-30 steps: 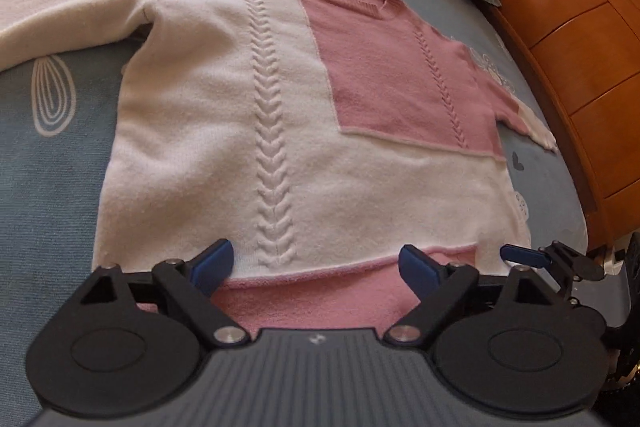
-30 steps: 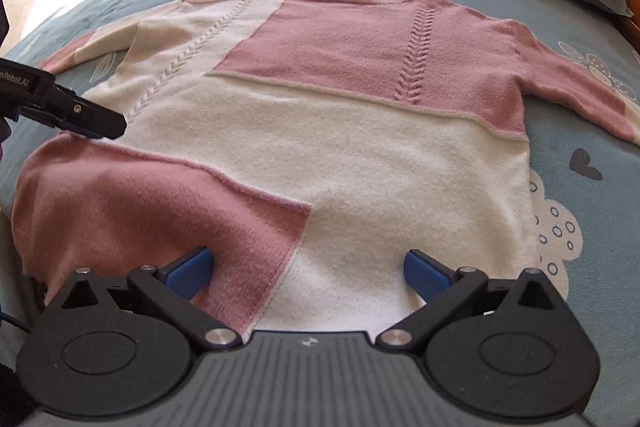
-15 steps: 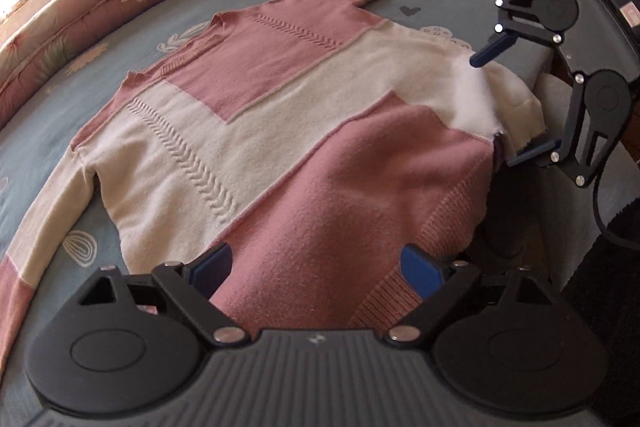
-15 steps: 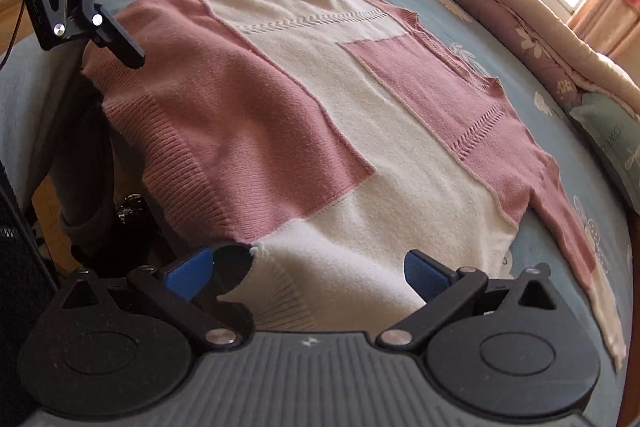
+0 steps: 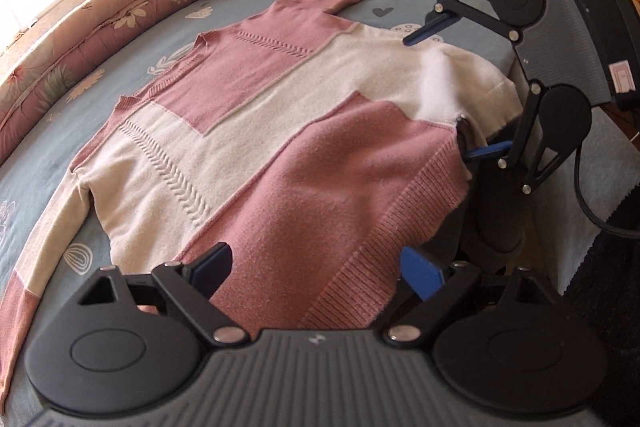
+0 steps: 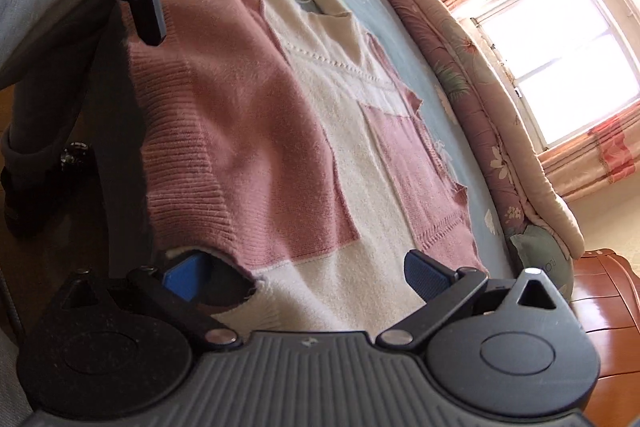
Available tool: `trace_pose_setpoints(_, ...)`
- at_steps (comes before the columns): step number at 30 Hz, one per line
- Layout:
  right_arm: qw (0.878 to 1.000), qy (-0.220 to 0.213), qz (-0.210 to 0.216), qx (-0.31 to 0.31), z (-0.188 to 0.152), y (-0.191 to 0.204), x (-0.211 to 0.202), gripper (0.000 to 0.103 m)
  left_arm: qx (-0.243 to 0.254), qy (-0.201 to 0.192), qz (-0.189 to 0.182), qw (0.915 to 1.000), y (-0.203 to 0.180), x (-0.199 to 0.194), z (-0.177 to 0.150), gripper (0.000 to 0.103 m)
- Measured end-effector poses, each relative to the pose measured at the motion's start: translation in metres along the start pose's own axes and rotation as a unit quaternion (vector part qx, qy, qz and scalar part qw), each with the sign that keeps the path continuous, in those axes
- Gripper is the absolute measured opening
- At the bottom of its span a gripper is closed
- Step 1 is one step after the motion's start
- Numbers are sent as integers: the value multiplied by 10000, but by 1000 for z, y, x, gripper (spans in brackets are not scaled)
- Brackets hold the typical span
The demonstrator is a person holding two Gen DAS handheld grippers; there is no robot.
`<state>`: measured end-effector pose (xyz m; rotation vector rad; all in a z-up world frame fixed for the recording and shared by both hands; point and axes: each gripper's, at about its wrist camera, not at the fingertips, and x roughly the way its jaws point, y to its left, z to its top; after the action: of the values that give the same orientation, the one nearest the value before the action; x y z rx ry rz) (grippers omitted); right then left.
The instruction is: Fold clothes
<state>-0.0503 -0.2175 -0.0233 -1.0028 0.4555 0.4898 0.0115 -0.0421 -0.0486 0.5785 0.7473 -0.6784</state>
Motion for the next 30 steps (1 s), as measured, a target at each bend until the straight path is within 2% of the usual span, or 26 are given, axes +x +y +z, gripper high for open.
trace_pose_setpoints(3,9970,-294,-249,675,6,-29,-12,103,-183,-37,-35,9998,6,-3,2,91)
trace_pose_setpoints(5,9944,-318,-235,983,7,-45,-11,103,-250,-71,-178,9995,9,-3,3,91)
trace_pose_setpoints(9,9926,-202,-19,1194,2,-55,-2,103,-142,-82,-157,9997,4,1,6,91)
trace_pose_setpoints(16,9977,65,501,458,-10,-24,-6,103,-303,-85,-189,9993,12,6,3,91)
trace_pose_setpoints(19,9984,272,423,-265,-23,-8,-6,103,-288,-18,-135,9995,16,10,0,91)
trace_pose_setpoints(21,9972,328,402,-530,-26,0,-2,103,-338,5,-112,9994,17,13,-1,91)
trace_pose_setpoints(24,9980,183,437,-425,-19,4,4,103,-400,-1,-127,9991,15,15,-4,91)
trace_pose_setpoints(26,9985,2,381,-406,-11,6,5,103,-268,26,-110,9996,10,16,-6,91)
trace_pose_setpoints(30,9987,-305,-110,-386,1,4,4,103,246,119,22,9996,-3,16,-11,91)
